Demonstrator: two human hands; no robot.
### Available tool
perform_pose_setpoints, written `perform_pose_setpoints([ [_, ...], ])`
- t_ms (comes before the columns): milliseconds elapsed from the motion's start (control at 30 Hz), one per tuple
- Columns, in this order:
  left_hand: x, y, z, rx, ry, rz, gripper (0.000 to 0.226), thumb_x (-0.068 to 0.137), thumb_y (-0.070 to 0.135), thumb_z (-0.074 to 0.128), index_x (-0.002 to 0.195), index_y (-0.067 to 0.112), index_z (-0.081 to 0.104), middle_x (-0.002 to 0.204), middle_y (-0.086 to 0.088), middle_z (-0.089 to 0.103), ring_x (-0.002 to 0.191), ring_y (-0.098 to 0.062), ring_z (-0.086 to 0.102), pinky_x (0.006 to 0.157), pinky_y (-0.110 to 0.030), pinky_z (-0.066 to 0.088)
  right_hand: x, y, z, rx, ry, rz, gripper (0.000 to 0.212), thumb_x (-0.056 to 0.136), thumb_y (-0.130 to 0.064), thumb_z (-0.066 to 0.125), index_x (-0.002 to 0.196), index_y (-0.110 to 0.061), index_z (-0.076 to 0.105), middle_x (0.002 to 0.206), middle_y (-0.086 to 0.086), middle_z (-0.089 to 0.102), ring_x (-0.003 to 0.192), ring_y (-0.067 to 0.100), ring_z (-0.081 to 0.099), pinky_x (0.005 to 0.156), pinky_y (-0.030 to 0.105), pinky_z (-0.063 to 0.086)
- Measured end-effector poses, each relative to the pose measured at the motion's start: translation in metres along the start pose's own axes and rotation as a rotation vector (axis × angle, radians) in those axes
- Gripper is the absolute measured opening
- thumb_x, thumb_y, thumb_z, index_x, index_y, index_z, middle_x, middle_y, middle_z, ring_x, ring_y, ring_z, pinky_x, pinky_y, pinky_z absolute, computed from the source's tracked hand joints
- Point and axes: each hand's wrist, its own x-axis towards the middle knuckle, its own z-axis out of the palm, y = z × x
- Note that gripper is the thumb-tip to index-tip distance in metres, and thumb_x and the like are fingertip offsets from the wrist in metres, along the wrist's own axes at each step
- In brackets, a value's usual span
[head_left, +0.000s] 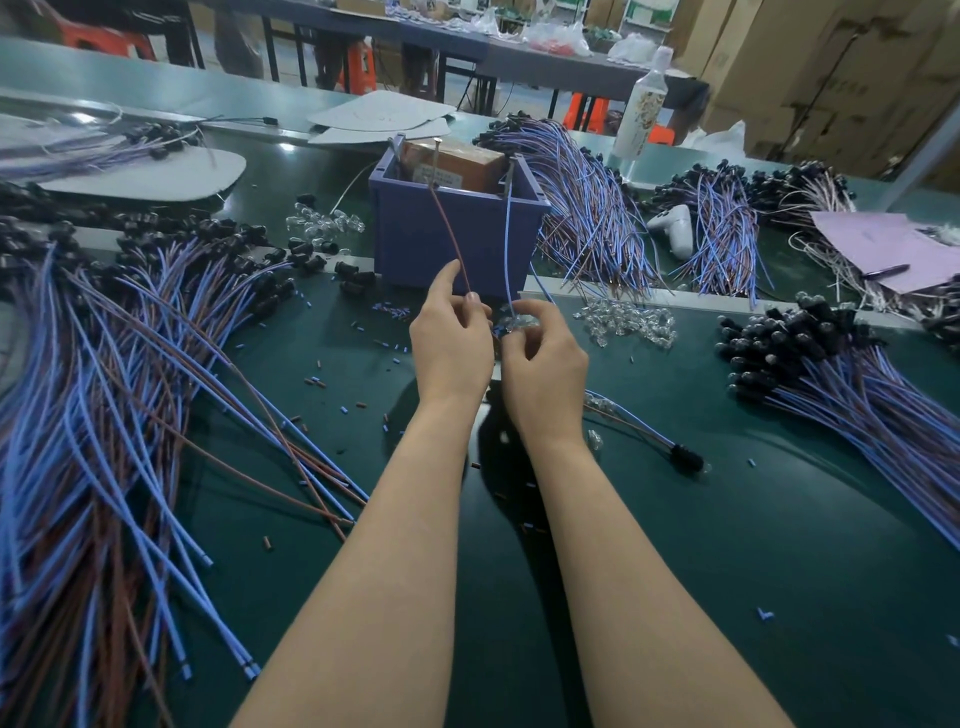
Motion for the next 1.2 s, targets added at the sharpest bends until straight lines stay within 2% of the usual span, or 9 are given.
perform_pose_setpoints([
  [67, 0.0002, 0.0007, -0.0003, -0.002, -0.003, -0.001, 0.041, 0.097, 0.010, 0.047, 0.138, 0.014, 0.046, 0.078, 0.007, 0.060, 0.081, -0.013, 0.059, 0.081, -0.020, 0.045, -0.0009, -0.0010, -0.0007, 0.006, -0.006, 0.005, 0.027, 0.085, -0.006, 0.051, 0.108, -0.012, 0.063, 0.068, -0.001, 0.057, 0.067, 0.020, 0.052, 0.073, 0.037, 0.047],
  [167, -0.0004, 0.0025, -0.0003, 0.003, -0.004, 0.002, 0.041, 0.097, 0.010, 0.047, 0.137, 0.014, 0.046, 0.084, 0.000, 0.063, 0.083, -0.017, 0.060, 0.086, -0.029, 0.047, -0.0018, -0.0025, -0.0011, -0.005, -0.027, 0.008, 0.026, 0.085, -0.007, 0.051, 0.106, -0.015, 0.063, 0.065, -0.004, 0.056, 0.068, 0.022, 0.054, 0.075, 0.039, 0.049],
  [267, -0.0007, 0.0038, -0.0001, 0.008, -0.003, 0.009, 0.040, 0.096, 0.009, 0.048, 0.137, 0.014, 0.047, 0.086, -0.003, 0.064, 0.085, -0.021, 0.061, 0.087, -0.031, 0.048, -0.0016, -0.0032, -0.0012, -0.008, -0.032, 0.015, 0.024, 0.085, -0.008, 0.052, 0.104, -0.016, 0.064, 0.064, -0.006, 0.056, 0.069, 0.024, 0.056, 0.075, 0.039, 0.049],
  [500, -0.0016, 0.0043, -0.0003, 0.007, -0.019, 0.008, 0.041, 0.097, 0.011, 0.048, 0.137, 0.014, 0.046, 0.091, -0.004, 0.065, 0.090, -0.021, 0.062, 0.088, -0.031, 0.048, -0.0013, -0.0034, -0.0011, -0.015, -0.027, 0.005, 0.024, 0.085, -0.007, 0.051, 0.103, -0.016, 0.064, 0.065, -0.004, 0.058, 0.071, 0.027, 0.059, 0.074, 0.038, 0.049],
  [667, 0.0003, 0.0034, 0.0000, -0.005, -0.014, 0.000, 0.040, 0.097, 0.011, 0.048, 0.137, 0.014, 0.047, 0.086, -0.001, 0.063, 0.082, -0.014, 0.059, 0.084, -0.025, 0.047, -0.0006, -0.0030, -0.0017, -0.013, -0.032, -0.002, 0.024, 0.086, -0.008, 0.051, 0.105, -0.017, 0.064, 0.066, -0.003, 0.059, 0.071, 0.025, 0.059, 0.075, 0.039, 0.049],
  [867, 0.0000, 0.0026, -0.0001, -0.004, -0.007, -0.004, 0.040, 0.097, 0.011, 0.048, 0.137, 0.015, 0.047, 0.090, -0.002, 0.064, 0.084, -0.014, 0.059, 0.079, -0.017, 0.044, -0.0009, -0.0028, -0.0014, -0.008, -0.029, -0.010, 0.025, 0.086, -0.007, 0.052, 0.104, -0.017, 0.065, 0.065, -0.003, 0.058, 0.071, 0.026, 0.060, 0.076, 0.040, 0.050],
  [1067, -0.0030, 0.0039, -0.0004, -0.010, -0.011, -0.014, 0.040, 0.098, 0.012, 0.047, 0.138, 0.015, 0.046, 0.092, -0.002, 0.064, 0.085, -0.013, 0.060, 0.082, -0.021, 0.047, -0.0015, -0.0026, -0.0011, 0.000, -0.029, -0.017, 0.024, 0.086, -0.008, 0.052, 0.104, -0.017, 0.065, 0.066, -0.003, 0.060, 0.071, 0.024, 0.059, 0.074, 0.039, 0.050],
  [1200, -0.0025, 0.0043, -0.0010, 0.006, -0.014, -0.008, 0.040, 0.098, 0.012, 0.047, 0.137, 0.015, 0.046, 0.088, 0.000, 0.063, 0.082, -0.011, 0.059, 0.078, -0.017, 0.046, -0.0014, -0.0025, -0.0015, -0.008, -0.024, -0.019, 0.024, 0.085, -0.008, 0.052, 0.103, -0.018, 0.065, 0.061, -0.010, 0.054, 0.067, 0.020, 0.056, 0.072, 0.035, 0.048],
])
